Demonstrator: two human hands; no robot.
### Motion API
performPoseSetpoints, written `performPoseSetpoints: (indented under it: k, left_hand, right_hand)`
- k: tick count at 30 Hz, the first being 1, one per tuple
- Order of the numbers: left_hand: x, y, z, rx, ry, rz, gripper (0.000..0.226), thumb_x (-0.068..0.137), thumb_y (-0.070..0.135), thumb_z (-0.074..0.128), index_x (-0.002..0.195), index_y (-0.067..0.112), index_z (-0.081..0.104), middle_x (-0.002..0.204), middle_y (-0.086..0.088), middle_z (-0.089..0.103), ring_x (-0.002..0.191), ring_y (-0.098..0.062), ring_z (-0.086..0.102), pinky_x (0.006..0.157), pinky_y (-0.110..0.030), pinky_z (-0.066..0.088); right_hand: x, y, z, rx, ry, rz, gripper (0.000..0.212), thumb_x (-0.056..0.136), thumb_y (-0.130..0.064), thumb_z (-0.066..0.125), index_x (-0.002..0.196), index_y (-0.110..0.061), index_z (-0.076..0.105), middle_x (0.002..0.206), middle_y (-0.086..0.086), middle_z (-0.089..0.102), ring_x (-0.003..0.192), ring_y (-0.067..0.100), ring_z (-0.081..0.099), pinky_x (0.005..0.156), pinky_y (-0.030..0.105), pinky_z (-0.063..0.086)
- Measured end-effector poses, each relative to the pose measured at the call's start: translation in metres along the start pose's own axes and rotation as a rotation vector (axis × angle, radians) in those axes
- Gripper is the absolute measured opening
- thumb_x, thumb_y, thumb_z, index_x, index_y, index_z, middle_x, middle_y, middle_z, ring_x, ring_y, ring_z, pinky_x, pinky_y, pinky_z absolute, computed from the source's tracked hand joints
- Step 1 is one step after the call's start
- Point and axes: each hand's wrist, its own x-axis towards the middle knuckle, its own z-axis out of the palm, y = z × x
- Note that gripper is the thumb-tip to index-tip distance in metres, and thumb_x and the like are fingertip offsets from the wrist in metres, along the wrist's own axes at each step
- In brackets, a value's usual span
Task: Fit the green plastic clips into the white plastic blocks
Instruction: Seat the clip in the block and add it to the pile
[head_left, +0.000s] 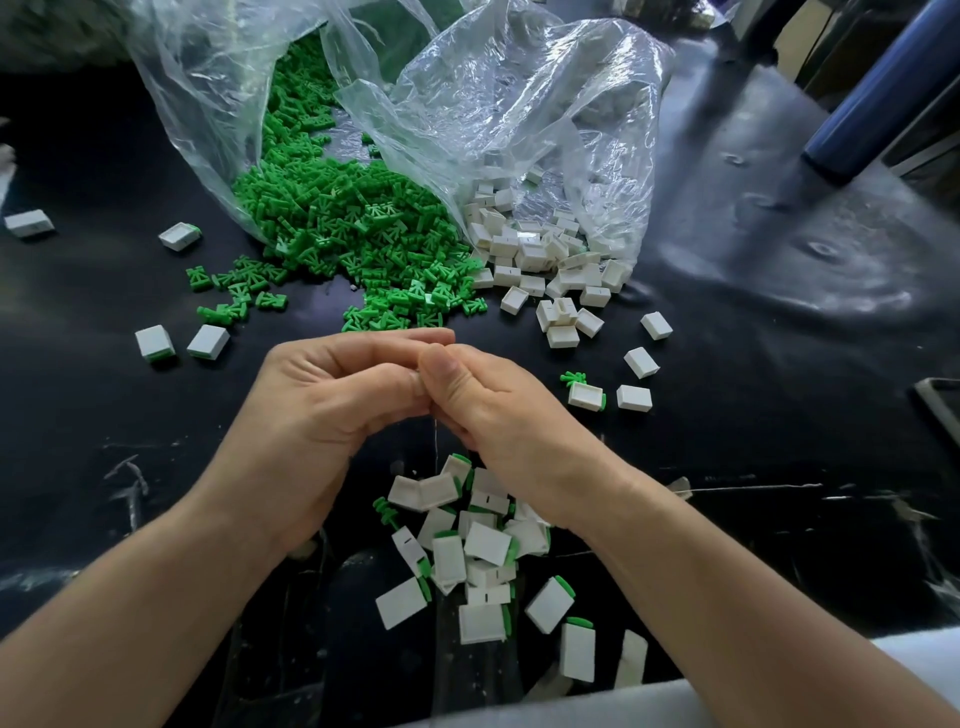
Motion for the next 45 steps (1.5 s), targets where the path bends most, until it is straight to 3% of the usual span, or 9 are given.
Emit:
performPoseSetpoints:
  k: [5,8,20,24,27,31,36,41,45]
  left_hand:
    - [0.000,0.000,0.001,-0.023,0.004,0.001,0.018,0.063,0.005,0.059,0.069,0.007,0.075,0.094,-0.007,0.074,0.078,-0.019,0.071,0.065,-0.021,0.054]
    - [0.000,0.000,0.001,-0.030,0.001,-0.002,0.017,0.063,0.005,0.059,0.069,0.007,0.075,0.095,-0.007,0.073,0.078,-0.018,0.071,0.065,-0.021,0.054]
    - [0.000,0.000,0.000,-0.057,-0.019,-0.011,0.018,0.063,0.004,0.058,0.067,0.008,0.075,0.095,-0.006,0.073,0.080,-0.017,0.071,0.067,-0.021,0.054]
    - [0.000,0.001,-0.001,-0.043,-0.034,-0.016,0.019,0.060,-0.002,0.063,0.073,0.006,0.075,0.094,-0.008,0.073,0.079,-0.018,0.071,0.066,-0.021,0.054]
    - [-0.001,0.002,0.000,-0.051,-0.064,-0.005,0.022,0.060,0.005,0.065,0.080,0.000,0.073,0.083,-0.016,0.072,0.068,-0.024,0.069,0.061,-0.023,0.055]
    - [-0.002,0.005,0.003,-0.057,-0.122,0.005,0.020,0.067,0.013,0.061,0.078,0.009,0.076,0.067,-0.019,0.069,0.057,-0.028,0.068,0.058,-0.026,0.055]
    - [-0.001,0.003,0.003,0.014,-0.075,-0.013,0.026,0.060,0.024,0.066,0.080,0.011,0.076,0.074,-0.011,0.073,0.062,-0.020,0.067,0.060,-0.022,0.055]
    - [-0.001,0.003,0.001,0.082,-0.008,-0.027,0.029,0.048,0.032,0.071,0.074,0.020,0.077,0.072,-0.005,0.073,0.064,-0.012,0.067,0.054,-0.018,0.053]
    - [-0.008,0.005,0.005,0.238,-0.141,-0.041,0.030,0.046,0.032,0.074,0.074,0.020,0.076,0.062,-0.004,0.071,0.052,-0.006,0.061,0.045,-0.013,0.045]
  right_hand:
    - [0.000,0.000,0.001,0.005,0.006,0.016,0.046,0.097,-0.039,0.031,0.122,-0.010,0.057,0.107,0.002,0.059,0.085,0.004,0.048,0.083,0.030,0.038]
    - [0.000,0.002,0.001,0.007,0.009,0.028,0.045,0.098,-0.037,0.031,0.122,-0.010,0.057,0.119,0.007,0.059,0.111,0.016,0.052,0.099,0.040,0.039]
    - [-0.001,0.001,0.001,-0.045,0.026,0.011,0.044,0.097,-0.038,0.031,0.123,-0.012,0.056,0.118,0.003,0.059,0.114,0.016,0.051,0.099,0.040,0.039]
    - [0.000,0.002,0.000,0.005,0.014,-0.005,0.043,0.097,-0.038,0.031,0.124,-0.015,0.057,0.085,-0.018,0.053,0.081,-0.003,0.048,0.078,0.023,0.038]
    - [0.001,0.005,-0.003,0.087,-0.009,-0.005,0.048,0.097,-0.040,0.030,0.117,-0.009,0.060,0.063,-0.019,0.044,0.061,-0.002,0.042,0.064,0.016,0.031]
    - [0.000,0.002,-0.008,0.227,-0.021,0.023,0.058,0.095,-0.048,0.025,0.057,-0.014,0.052,0.051,-0.008,0.039,0.047,0.003,0.034,0.046,0.014,0.030]
    - [0.003,0.005,-0.016,0.244,-0.099,0.081,0.081,0.094,-0.054,0.018,0.078,0.016,0.054,0.055,0.009,0.044,0.044,0.008,0.033,0.041,0.016,0.026]
    - [0.008,0.011,-0.035,-0.077,0.264,0.070,0.051,0.091,-0.050,0.040,0.061,-0.017,0.064,0.042,-0.012,0.048,0.041,-0.002,0.042,0.051,0.018,0.032]
    - [0.018,0.025,-0.057,-0.321,0.588,0.057,0.024,0.091,-0.033,0.054,0.085,-0.014,0.067,0.073,-0.005,0.060,0.074,0.011,0.056,0.070,0.028,0.043]
